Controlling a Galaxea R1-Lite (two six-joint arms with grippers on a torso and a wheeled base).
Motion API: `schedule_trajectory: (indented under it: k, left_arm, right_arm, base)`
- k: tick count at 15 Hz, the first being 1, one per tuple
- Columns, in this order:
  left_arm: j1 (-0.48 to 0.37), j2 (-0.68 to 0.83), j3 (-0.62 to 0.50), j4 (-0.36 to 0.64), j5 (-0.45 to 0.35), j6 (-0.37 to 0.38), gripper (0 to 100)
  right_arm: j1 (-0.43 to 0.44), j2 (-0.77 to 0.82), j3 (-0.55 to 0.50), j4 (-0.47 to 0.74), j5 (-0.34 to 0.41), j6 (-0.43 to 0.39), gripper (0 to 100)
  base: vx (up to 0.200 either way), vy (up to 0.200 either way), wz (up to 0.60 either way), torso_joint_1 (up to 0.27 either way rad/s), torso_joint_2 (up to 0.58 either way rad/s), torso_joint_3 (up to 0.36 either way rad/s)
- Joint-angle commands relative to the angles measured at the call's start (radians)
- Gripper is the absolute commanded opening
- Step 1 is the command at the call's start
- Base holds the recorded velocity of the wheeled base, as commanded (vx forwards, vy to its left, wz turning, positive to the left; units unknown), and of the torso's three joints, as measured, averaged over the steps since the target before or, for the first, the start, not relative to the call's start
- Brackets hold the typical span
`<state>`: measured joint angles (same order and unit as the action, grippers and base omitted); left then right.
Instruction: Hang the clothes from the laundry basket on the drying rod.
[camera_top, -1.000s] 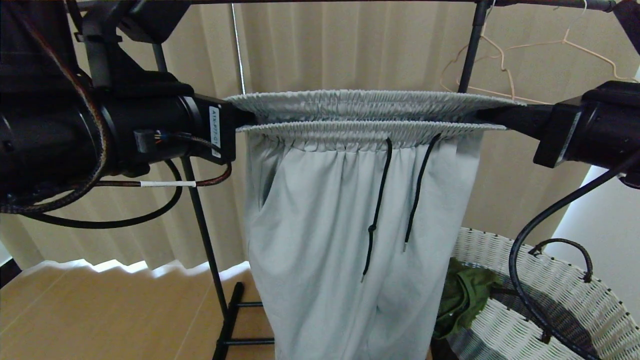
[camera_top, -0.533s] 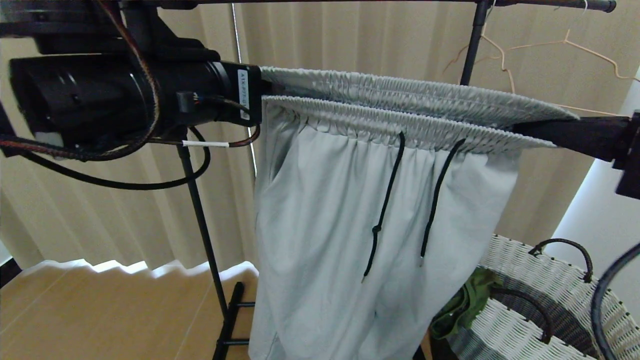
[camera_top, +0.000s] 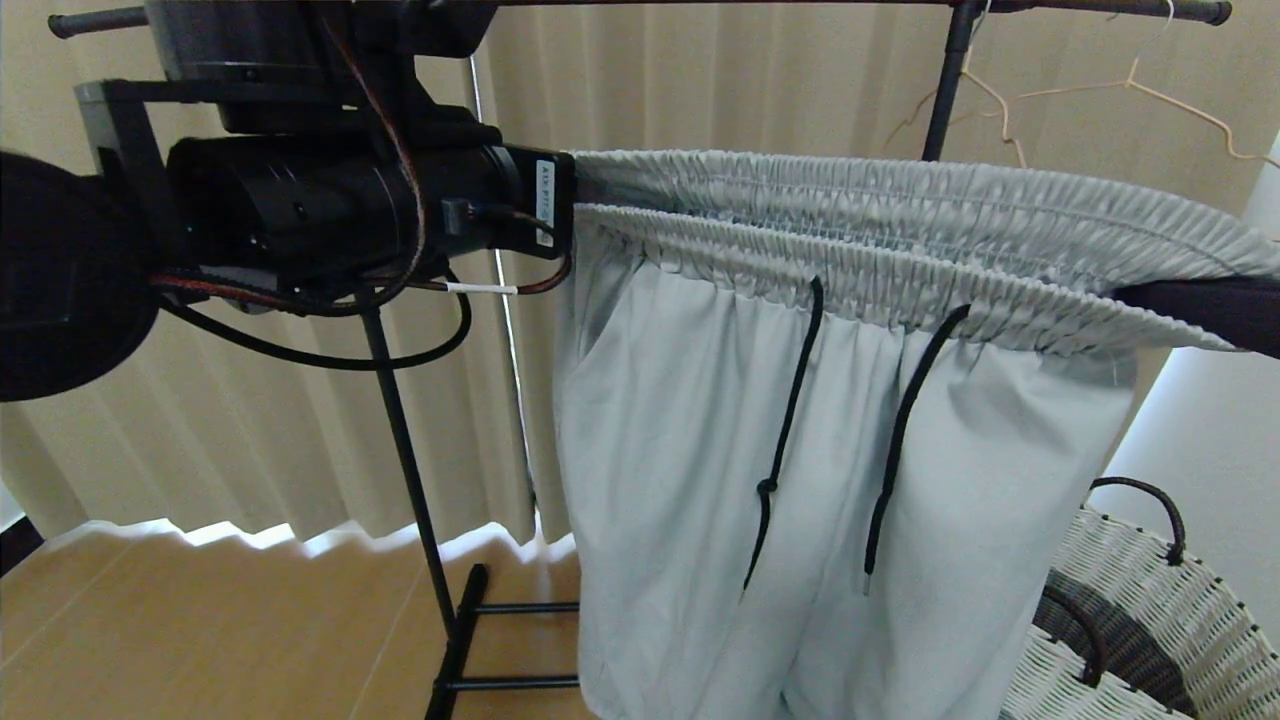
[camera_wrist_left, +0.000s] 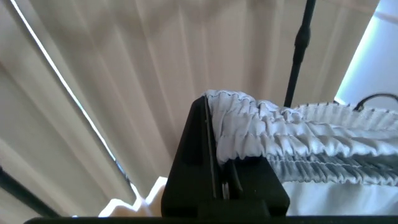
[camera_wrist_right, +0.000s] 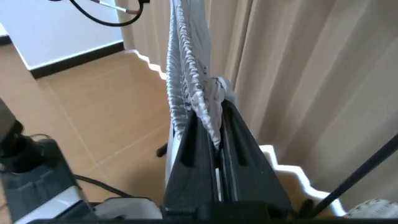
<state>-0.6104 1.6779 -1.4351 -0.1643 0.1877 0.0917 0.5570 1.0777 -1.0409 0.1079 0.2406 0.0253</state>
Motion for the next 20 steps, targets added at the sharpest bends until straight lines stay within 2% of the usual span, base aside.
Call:
schedule_trajectory:
  k: [1, 3, 4, 7, 12, 15, 18, 20]
  left_arm:
    - [0.000, -0.010, 0.009, 0.003, -0.001, 0.000, 0]
    - [0.000, -0.056, 0.036, 0.019, -0.005, 0.005, 0]
    - [0.000, -0.102, 0.071, 0.045, -0.011, 0.008, 0]
    - [-0.002, -0.196, 0.148, 0.104, -0.030, 0.011, 0]
    - [-0.012, -0.342, 0.228, 0.235, -0.189, 0.010, 0]
    - [-0.025, -0.382, 0.271, 0.236, -0.251, 0.010, 0]
    - [-0.101, -0.426, 0.328, 0.235, -0.275, 0.006, 0]
    - [-0.117, -0.440, 0.343, 0.235, -0.275, 0.006, 0]
  right_arm:
    - [-0.012, 0.015, 0.002, 0.000, -0.004, -0.015, 0]
    - [-0.101, 0.064, -0.001, -0.025, -0.024, -0.076, 0]
    - [-0.144, 0.107, -0.002, -0.091, -0.026, -0.085, 0]
    - [-0.154, 0.212, -0.010, -0.249, -0.037, -0.082, 0]
    - [-0.152, 0.354, -0.056, -0.450, -0.035, -0.064, 0]
    - [-0.151, 0.401, -0.088, -0.504, -0.030, -0.041, 0]
    - [-0.146, 0.429, -0.117, -0.505, -0.030, -0.039, 0]
    - [-0.143, 0.432, -0.127, -0.505, -0.030, -0.039, 0]
  base:
    - [0.000, 0.000, 0.00, 0.000, 0.00, 0.000]
    - [0.000, 0.000, 0.00, 0.000, 0.00, 0.000]
    - [0.000, 0.000, 0.00, 0.000, 0.00, 0.000]
    - [0.000, 0.000, 0.00, 0.000, 0.00, 0.000]
    - [0.000, 0.000, 0.00, 0.000, 0.00, 0.000]
    - [0.000, 0.000, 0.00, 0.000, 0.00, 0.000]
    - [0.000, 0.000, 0.00, 0.000, 0.00, 0.000]
    - [0.000, 0.000, 0.00, 0.000, 0.00, 0.000]
